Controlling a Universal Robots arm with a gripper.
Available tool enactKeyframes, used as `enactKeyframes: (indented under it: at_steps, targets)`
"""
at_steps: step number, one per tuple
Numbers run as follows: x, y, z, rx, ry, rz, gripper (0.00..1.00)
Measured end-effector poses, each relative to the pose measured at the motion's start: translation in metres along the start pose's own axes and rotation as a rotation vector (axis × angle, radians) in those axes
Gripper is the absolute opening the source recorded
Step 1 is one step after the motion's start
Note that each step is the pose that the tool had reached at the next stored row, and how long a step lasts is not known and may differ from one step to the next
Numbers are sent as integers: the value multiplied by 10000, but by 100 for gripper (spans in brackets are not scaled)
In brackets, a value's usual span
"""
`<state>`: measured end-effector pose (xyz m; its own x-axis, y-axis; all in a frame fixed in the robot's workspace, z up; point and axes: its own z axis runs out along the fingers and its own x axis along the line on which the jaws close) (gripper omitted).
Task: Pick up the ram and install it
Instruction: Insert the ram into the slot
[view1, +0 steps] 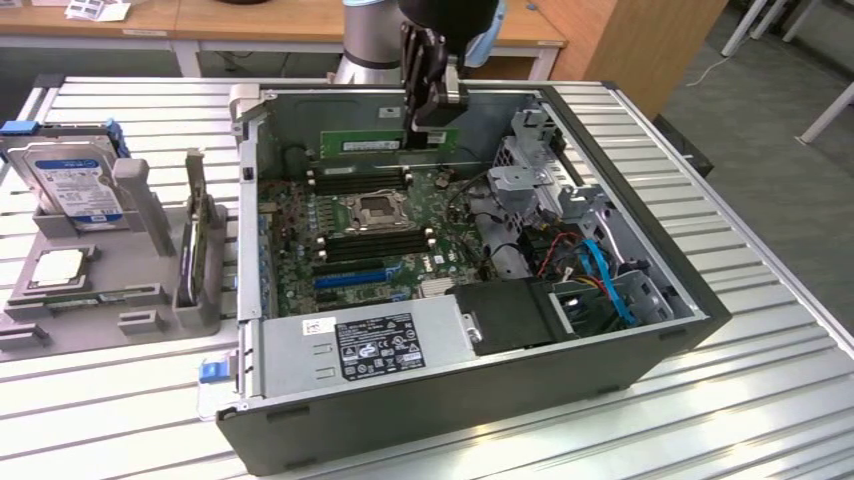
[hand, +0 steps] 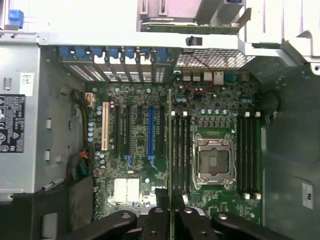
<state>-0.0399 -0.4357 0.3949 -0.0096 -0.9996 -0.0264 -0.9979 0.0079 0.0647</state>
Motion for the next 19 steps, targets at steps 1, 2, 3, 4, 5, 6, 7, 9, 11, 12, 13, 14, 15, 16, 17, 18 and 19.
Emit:
enactKeyframes:
  at_steps: [1, 2, 3, 4, 5, 6, 7, 9, 11, 12, 13, 14, 15, 16, 17, 18, 19]
  targets:
    - [-29, 0, 0, 0, 1, 0, 14]
    - [-53, 0, 0, 0, 2, 4, 14]
    - [-72, 0, 1, 1, 1, 11, 14]
    - [-85, 0, 2, 1, 1, 19, 14]
    - [-84, -1, 11, 2, -5, 18, 14]
    - [-77, -3, 26, -4, 0, 17, 14]
    - [-73, -4, 44, -5, 0, 18, 14]
    - [-70, -9, 81, -6, 1, 20, 14]
    - [-68, -11, 116, -6, 1, 20, 14]
    - [-68, -13, 134, -5, 1, 20, 14]
    - [-67, -14, 153, -5, 0, 20, 14]
    - [-67, -15, 170, -6, 1, 20, 14]
    - [-66, -16, 188, -6, 1, 20, 14]
    - [-65, -18, 208, -5, 0, 19, 14]
    - [-65, -19, 226, -5, 1, 19, 14]
    - [-64, -21, 244, -5, 1, 20, 14]
    - [-64, -23, 261, -6, 1, 21, 14]
